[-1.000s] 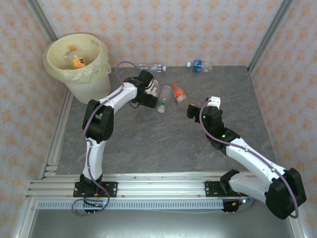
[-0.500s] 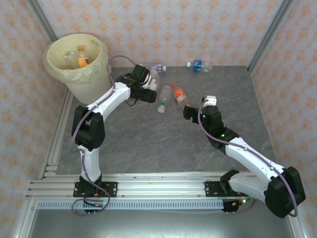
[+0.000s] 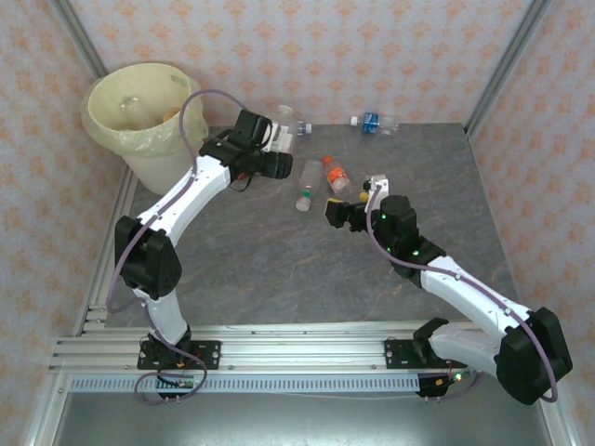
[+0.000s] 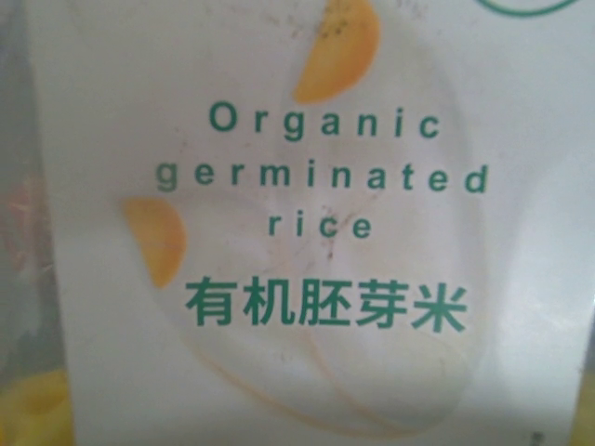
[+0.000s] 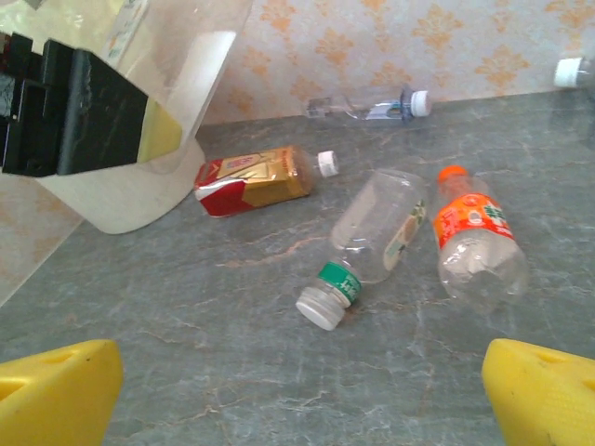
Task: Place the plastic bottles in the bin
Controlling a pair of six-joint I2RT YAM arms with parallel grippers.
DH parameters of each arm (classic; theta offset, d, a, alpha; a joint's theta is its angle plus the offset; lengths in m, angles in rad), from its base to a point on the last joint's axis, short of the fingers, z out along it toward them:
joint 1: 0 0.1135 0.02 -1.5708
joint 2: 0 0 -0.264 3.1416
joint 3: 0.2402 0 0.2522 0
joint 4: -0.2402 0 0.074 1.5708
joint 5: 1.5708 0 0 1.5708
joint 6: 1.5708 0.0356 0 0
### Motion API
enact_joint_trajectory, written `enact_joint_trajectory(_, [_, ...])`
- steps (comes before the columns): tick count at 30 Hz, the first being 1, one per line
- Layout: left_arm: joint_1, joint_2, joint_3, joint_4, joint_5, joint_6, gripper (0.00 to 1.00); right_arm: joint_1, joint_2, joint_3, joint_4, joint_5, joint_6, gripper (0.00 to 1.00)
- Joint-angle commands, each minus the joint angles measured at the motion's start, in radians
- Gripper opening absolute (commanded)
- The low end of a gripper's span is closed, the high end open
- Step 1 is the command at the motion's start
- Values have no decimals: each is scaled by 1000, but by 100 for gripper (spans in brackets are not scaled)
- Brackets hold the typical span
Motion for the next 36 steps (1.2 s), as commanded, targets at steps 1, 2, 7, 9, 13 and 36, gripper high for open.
enact_joint_trajectory(1, [-6,-70,15,38,-72,-5,63,14,-4,19,49,-40,-18,99])
enact_joint_trajectory(2, [-5,-80,18,38,-78,-5,63,16,-5,19,48,-37,-20,99])
enact_joint_trajectory(7, [-5,-123,36,49,-145,13,63,21,-5,16,41,13,-16,99])
enact_joint_trajectory(9, [-4,-131,53,48,-192,22,63,21,-4,18,32,48,-10,99])
enact_joint_trajectory(13, [0,-151,112,49,-297,41,63,22,-9,34,-6,112,-5,99])
enact_joint_trajectory(36, [391,-17,433,-83,-429,9,62,18,-36,20,-102,248,18,99])
